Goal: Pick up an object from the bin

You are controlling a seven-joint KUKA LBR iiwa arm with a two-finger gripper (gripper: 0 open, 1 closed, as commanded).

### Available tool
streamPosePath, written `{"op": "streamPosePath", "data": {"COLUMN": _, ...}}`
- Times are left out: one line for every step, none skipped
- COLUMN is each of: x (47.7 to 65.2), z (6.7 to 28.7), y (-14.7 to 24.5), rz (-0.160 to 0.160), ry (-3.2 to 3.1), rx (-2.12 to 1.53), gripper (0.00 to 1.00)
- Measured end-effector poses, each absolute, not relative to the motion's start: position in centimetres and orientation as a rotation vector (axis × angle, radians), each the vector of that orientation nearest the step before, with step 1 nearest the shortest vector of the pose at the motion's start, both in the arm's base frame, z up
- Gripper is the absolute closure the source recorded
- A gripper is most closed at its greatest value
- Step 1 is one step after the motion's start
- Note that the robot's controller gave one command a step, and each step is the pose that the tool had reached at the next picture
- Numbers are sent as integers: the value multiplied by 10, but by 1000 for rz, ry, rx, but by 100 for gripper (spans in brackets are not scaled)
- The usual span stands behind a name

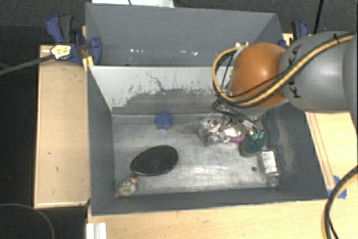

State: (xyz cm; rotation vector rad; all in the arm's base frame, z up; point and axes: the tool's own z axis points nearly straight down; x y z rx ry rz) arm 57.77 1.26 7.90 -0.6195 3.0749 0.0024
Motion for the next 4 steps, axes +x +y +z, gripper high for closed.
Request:
{"op": "streamPosePath", "data": {"x": 582, "z": 187, "y": 35, "rz": 2, "ry": 3121, "rx": -258, "gripper": 100}}
{"op": "streamPosePath", "data": {"x": 580, "z": 184, "y": 34, "rz": 1, "ry": 3127, "rx": -255, "gripper": 0}}
{"op": "streamPosePath", "data": {"x": 575, "z": 98, "y": 11, "rz": 0, "ry": 3143, "rx": 97, "gripper": 0}}
{"op": "streamPosePath", "data": {"x": 576, "z": 100, "y": 11, "rz": 1, "ry": 3138, "rx": 96, "gripper": 100}}
